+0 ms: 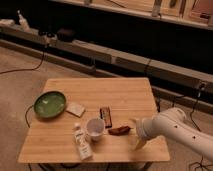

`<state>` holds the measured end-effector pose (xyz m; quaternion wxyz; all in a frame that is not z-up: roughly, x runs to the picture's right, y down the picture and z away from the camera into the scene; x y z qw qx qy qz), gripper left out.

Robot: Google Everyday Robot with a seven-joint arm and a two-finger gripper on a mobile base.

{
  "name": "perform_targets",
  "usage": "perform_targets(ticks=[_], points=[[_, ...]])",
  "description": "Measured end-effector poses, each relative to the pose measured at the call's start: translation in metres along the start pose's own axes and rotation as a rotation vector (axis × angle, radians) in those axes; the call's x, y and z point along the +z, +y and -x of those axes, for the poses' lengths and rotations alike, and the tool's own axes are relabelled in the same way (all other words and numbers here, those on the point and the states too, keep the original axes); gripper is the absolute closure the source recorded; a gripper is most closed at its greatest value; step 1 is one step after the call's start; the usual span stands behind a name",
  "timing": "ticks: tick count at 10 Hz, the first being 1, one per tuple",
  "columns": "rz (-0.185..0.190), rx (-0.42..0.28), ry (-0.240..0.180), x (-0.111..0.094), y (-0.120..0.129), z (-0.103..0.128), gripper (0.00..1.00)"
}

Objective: Place the pepper in the ceramic cup

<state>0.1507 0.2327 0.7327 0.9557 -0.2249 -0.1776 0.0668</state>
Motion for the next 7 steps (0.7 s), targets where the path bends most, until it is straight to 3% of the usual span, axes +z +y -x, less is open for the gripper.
perform_targets(ticks=[2,5,7], points=[[0.005,-0.012,0.015,-0.001,-0.001,-0.002,0.2],[0.045,-0.089,0.1,-0.004,-0.014,0.004,0.2],[0.061,-0.111,0.122,-0.001,-0.021,0.011,0.2]])
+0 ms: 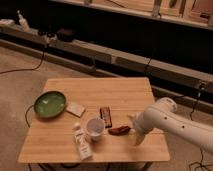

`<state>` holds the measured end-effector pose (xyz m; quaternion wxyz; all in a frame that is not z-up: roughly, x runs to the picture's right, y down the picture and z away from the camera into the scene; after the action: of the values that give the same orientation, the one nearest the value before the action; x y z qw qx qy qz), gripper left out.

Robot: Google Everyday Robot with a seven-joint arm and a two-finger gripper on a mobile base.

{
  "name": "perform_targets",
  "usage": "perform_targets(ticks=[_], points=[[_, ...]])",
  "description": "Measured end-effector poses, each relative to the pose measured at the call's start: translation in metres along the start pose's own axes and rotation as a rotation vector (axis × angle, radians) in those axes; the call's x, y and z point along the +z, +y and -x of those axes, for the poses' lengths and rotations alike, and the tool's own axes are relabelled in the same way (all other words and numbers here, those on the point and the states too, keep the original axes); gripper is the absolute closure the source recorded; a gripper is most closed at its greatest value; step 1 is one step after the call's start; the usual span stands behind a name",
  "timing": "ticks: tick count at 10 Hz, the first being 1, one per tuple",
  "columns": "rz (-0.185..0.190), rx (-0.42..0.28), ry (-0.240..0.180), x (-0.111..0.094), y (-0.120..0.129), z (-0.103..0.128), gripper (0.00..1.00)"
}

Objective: Place the pepper in the ceramic cup

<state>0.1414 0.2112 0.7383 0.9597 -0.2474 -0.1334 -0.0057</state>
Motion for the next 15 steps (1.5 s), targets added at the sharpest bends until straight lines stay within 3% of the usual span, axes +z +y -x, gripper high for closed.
perform_targets(ticks=[5,9,10,13,15], points=[[0.022,0.0,0.02,0.026,-0.017,0.006,0.2],[0.025,0.013,-0.012,0.05,-0.029,0.006,0.21],[0.03,0.013,-0.016,0.054,-0.029,0.006,0.24],[0.062,0.024,-0.033,0.07,-0.024,0.006,0.5],[0.086,0.043,-0.049,0.078,-0.022,0.004,0.54]])
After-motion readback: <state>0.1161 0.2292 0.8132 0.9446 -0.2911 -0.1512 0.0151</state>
